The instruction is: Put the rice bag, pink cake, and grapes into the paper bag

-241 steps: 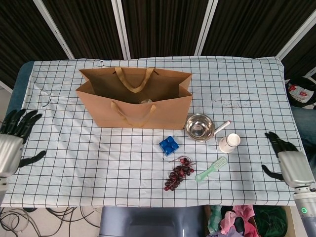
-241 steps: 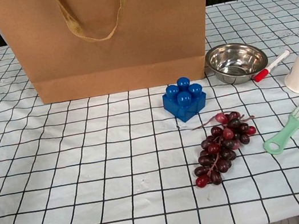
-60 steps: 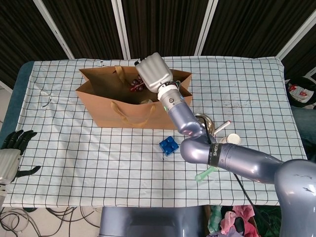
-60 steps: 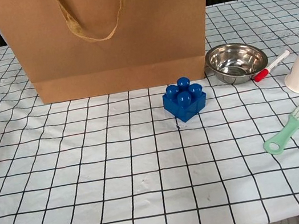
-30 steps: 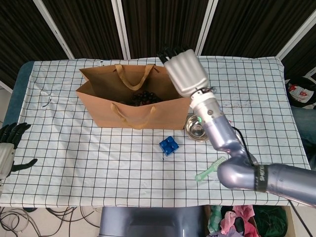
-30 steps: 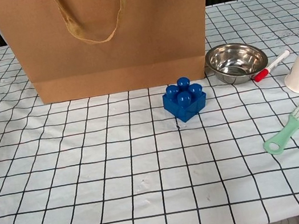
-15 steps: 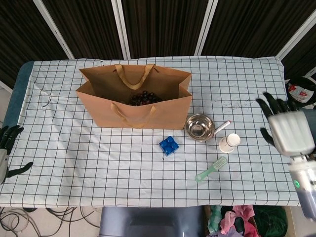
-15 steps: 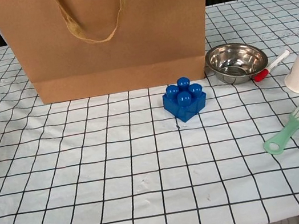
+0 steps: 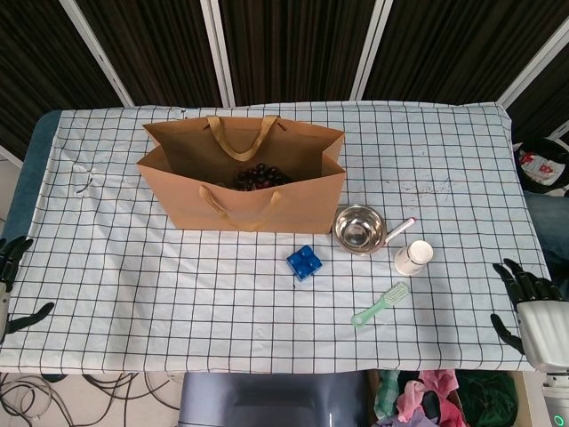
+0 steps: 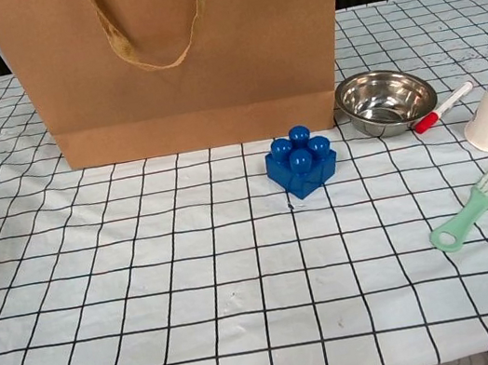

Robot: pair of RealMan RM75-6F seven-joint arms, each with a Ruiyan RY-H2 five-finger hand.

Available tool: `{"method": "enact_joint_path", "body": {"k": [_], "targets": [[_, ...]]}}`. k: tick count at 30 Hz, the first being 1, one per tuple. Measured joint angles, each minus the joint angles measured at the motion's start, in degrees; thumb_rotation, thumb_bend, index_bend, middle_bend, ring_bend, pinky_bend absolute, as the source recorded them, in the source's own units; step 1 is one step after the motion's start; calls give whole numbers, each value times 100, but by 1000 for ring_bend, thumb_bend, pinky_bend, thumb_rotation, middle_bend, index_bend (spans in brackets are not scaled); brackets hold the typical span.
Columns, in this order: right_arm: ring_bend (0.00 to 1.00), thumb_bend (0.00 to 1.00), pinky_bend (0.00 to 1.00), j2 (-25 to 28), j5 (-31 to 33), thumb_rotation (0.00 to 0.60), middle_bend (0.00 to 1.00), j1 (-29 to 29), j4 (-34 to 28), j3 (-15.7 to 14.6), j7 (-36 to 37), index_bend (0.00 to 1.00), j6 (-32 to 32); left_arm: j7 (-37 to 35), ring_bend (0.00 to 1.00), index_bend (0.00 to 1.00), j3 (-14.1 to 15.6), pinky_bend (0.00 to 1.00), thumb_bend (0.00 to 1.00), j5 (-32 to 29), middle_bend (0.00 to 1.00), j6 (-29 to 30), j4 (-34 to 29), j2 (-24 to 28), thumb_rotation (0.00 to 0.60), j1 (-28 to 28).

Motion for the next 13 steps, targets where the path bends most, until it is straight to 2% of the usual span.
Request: {"method": "enact_joint_path", "body": {"k": [5, 13], "targets": [[195, 235, 249, -222, 152, 600, 99, -128, 375, 153, 51, 135, -194, 74, 0, 76, 84, 27, 91, 5, 76, -148, -156, 4, 600, -8], [195, 235, 249, -876, 192, 600, 93, -109, 1241, 543, -1, 135, -549, 152, 0, 76, 152, 27, 91, 9, 76, -254, -300, 76, 600, 13]]}}
